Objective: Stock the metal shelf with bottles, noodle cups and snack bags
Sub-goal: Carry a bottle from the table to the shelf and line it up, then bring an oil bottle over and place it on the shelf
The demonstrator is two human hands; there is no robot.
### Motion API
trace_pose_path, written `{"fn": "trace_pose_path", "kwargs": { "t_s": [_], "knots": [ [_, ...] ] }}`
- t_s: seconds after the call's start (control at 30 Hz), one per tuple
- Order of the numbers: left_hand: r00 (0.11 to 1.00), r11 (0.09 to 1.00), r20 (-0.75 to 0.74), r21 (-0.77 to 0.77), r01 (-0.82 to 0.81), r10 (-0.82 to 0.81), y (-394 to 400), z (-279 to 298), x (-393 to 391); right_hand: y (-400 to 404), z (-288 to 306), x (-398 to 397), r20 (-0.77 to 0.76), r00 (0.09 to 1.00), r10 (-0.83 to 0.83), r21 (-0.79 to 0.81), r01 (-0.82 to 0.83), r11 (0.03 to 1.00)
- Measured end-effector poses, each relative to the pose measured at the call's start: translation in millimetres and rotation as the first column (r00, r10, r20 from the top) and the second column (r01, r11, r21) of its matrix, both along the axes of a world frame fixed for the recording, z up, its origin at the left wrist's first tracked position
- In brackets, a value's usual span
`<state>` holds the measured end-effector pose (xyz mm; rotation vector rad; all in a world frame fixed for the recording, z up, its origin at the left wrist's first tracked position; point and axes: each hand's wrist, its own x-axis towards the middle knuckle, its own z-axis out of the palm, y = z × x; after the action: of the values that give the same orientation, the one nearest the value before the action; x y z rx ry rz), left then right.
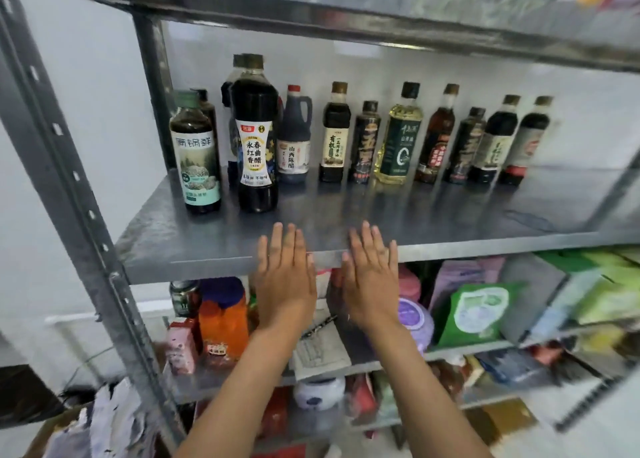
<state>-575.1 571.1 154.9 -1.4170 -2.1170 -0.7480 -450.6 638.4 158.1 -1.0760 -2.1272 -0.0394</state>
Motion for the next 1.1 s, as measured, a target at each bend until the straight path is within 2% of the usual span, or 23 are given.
{"fn": "trace_pose_path", "kwargs": {
  "t_s": [0.1, 0.23, 0.37, 0.5, 0.6, 0.67, 0.87, 1.0, 1.1],
  "knots": [
    [0.987, 0.987, 0.012, -0.003, 0.161, -0.161, -17.1, -23.9, 29.7, -41.5, -31.4, 39.8, -0.054, 0.995, -0.084, -0.197, 0.072, 0.978],
    [0.912, 0.914, 0.074, -0.004, 0.405, -0.403, -29.5, -26.2, 86.2, -101.6, -58.3, 119.5, -0.099, 0.939, -0.330, -0.295, 0.289, 0.911],
    [0.727, 0.727, 0.075, -0.037, 0.686, -0.683, -50.3, -22.5, 182.9, -166.4, -58.8, 207.4, -0.074, 0.830, -0.553, -0.315, 0.506, 0.803],
    [0.529, 0.526, 0.108, -0.063, 0.848, -0.841, -88.8, -27.5, 288.0, -231.7, -57.7, 284.6, -0.083, 0.710, -0.699, -0.356, 0.634, 0.687],
    [0.359, 0.349, 0.095, -0.102, 0.931, -0.929, -132.3, -34.8, 363.5, -290.7, -56.9, 340.4, -0.189, 0.584, -0.790, -0.430, 0.674, 0.601],
    [0.244, 0.232, 0.092, -0.127, 0.964, -0.965, -168.1, -38.5, 414.0, -336.7, -55.4, 378.5, -0.268, 0.476, -0.838, -0.473, 0.693, 0.544],
    [-0.049, -0.068, 0.092, -0.211, 0.975, -0.995, -292.3, -46.6, 555.9, -484.9, -62.0, 482.0, -0.367, 0.149, -0.918, -0.533, 0.775, 0.339],
    [-0.276, -0.323, 0.192, -0.287, 0.902, -0.942, -383.9, -49.3, 629.1, -583.0, -75.0, 538.1, -0.405, -0.066, -0.912, -0.520, 0.837, 0.171],
    [-0.408, -0.458, 0.215, -0.310, 0.833, -0.888, -449.4, -56.7, 673.0, -651.0, -86.1, 568.4, -0.419, -0.192, -0.887, -0.508, 0.860, 0.054]
  ]
}}
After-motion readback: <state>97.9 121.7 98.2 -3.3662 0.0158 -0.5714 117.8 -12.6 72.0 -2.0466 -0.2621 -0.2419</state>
